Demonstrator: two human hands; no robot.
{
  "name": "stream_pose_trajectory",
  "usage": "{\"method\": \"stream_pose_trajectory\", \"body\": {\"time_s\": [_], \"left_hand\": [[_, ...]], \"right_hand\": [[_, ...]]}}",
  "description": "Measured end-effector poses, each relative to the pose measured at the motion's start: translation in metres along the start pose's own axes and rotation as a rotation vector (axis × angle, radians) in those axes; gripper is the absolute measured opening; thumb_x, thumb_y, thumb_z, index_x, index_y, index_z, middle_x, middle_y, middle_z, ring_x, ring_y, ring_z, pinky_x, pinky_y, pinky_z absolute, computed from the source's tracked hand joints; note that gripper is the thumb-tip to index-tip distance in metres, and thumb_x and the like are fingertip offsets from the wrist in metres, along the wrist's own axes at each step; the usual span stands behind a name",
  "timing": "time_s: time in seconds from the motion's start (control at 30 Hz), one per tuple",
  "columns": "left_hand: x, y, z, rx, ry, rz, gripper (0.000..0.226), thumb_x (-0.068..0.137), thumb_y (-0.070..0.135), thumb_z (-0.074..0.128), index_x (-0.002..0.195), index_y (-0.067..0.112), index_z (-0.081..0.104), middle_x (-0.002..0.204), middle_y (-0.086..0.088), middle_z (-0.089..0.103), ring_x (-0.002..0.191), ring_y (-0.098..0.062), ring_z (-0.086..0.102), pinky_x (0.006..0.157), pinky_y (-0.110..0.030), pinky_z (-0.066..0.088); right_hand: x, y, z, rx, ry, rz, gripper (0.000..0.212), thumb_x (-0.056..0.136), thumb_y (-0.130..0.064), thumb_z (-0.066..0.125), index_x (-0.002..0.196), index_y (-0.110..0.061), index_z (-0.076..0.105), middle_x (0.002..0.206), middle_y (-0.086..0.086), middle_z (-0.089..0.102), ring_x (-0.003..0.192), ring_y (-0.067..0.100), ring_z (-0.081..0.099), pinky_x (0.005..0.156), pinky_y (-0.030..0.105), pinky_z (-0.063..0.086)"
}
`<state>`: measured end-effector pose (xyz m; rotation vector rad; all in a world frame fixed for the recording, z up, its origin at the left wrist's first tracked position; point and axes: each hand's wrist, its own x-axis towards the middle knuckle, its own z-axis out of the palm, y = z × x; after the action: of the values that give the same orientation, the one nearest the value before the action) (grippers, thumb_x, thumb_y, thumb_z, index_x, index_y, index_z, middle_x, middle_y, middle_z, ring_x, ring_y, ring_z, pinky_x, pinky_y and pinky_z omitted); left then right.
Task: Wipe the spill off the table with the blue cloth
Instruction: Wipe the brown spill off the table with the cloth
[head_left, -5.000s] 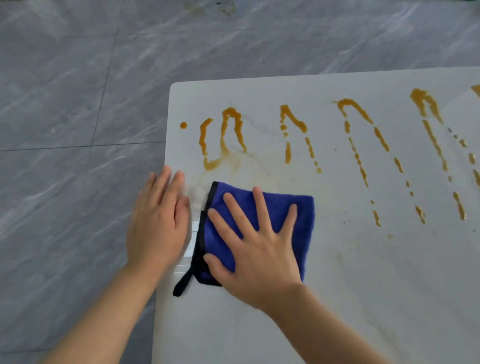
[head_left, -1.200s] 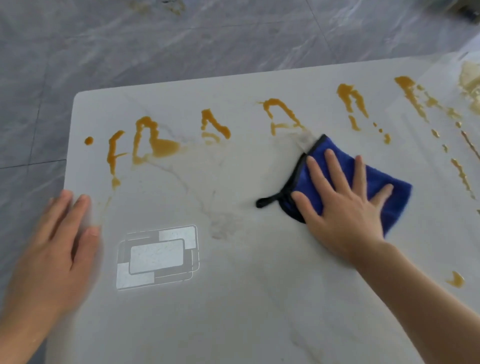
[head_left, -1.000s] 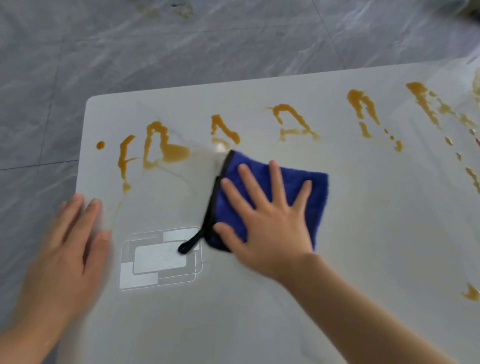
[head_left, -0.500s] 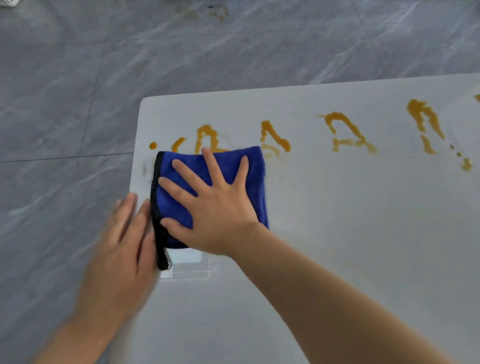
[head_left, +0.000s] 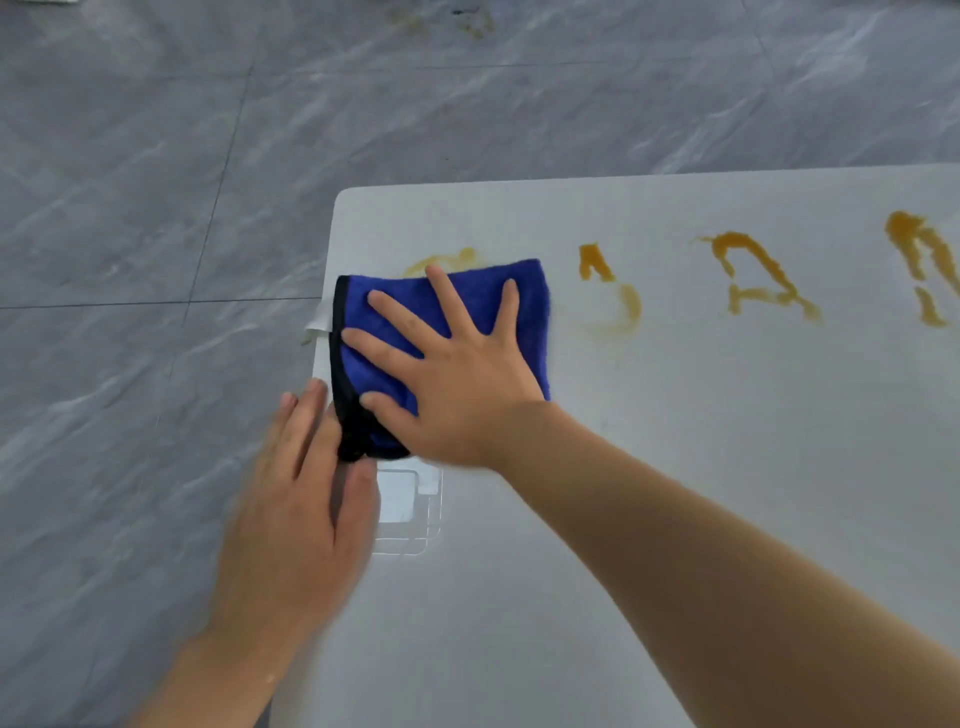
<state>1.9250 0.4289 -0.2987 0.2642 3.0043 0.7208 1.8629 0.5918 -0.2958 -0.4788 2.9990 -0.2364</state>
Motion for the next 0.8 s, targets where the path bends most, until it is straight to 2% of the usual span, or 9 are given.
{"method": "stream_pose_trajectory", "body": {"time_s": [0.13,0.33,0.4,0.47,0.57,0.67,0.8], "left_hand": [[0.0,-0.001,0.002,0.036,-0.005,0.017,0.067,0.084,0.051,0.02,0.141,0.019,0.036,0.151,0.018,0.013,0.141,0.002,0.006,0.109,-0.031,0.023],[0.0,-0.002,0.0,0.046,-0.036,0.022,0.065,0.085,0.054,0.017,0.144,0.03,0.027,0.152,0.02,0.006,0.141,0.005,0.0,0.109,-0.037,0.027],[-0.001,-0.001,0.0,0.047,-0.025,0.026,0.063,0.086,0.051,0.019,0.143,0.027,0.03,0.153,0.016,0.013,0.142,0.0,0.007,0.106,-0.042,0.034],[-0.001,0.001,0.001,0.044,-0.021,0.011,0.062,0.086,0.049,0.02,0.142,0.024,0.035,0.154,0.013,0.018,0.141,-0.003,0.011,0.101,-0.046,0.041],[-0.001,0.001,0.002,0.06,-0.022,-0.022,0.065,0.084,0.051,0.018,0.143,0.027,0.032,0.154,0.015,0.015,0.138,0.005,0.004,0.101,-0.046,0.04],[0.001,0.001,0.001,0.058,-0.045,-0.025,0.062,0.084,0.05,0.022,0.144,0.033,0.025,0.148,0.028,0.001,0.136,0.01,0.0,0.105,-0.045,0.035],[0.002,0.001,-0.002,0.057,-0.051,-0.002,0.067,0.081,0.056,0.017,0.143,0.034,0.025,0.149,0.027,0.003,0.139,0.005,0.006,0.104,-0.044,0.035]], "right_hand": [[0.036,0.016,-0.005,0.002,-0.029,0.028,0.057,0.09,-0.064,0.016,0.144,-0.048,0.006,0.159,-0.016,-0.002,0.145,0.033,-0.016,0.098,0.077,-0.01],[0.019,0.036,-0.005,0.032,0.045,0.326,0.063,0.088,-0.068,0.014,0.146,-0.044,0.005,0.159,-0.012,-0.004,0.144,0.034,-0.017,0.098,0.077,-0.01],[0.002,0.021,0.001,0.022,0.07,0.317,0.065,0.087,-0.067,0.013,0.146,-0.042,0.005,0.16,-0.01,-0.004,0.143,0.038,-0.019,0.095,0.077,-0.014],[0.0,0.005,0.005,0.005,0.064,0.218,0.065,0.088,-0.065,0.014,0.147,-0.04,0.006,0.16,-0.009,-0.003,0.142,0.04,-0.019,0.093,0.077,-0.017],[0.028,0.004,0.002,0.01,0.05,0.127,0.063,0.088,-0.066,0.017,0.146,-0.042,0.01,0.16,-0.01,-0.001,0.143,0.039,-0.018,0.093,0.078,-0.015],[0.059,0.02,-0.002,0.017,0.038,0.164,0.064,0.087,-0.069,0.018,0.145,-0.045,0.01,0.16,-0.012,0.0,0.144,0.036,-0.016,0.095,0.078,-0.013],[0.065,0.056,-0.009,0.017,0.046,0.294,0.065,0.085,-0.071,0.017,0.145,-0.046,0.009,0.159,-0.014,0.0,0.145,0.033,-0.013,0.097,0.078,-0.009]]}}
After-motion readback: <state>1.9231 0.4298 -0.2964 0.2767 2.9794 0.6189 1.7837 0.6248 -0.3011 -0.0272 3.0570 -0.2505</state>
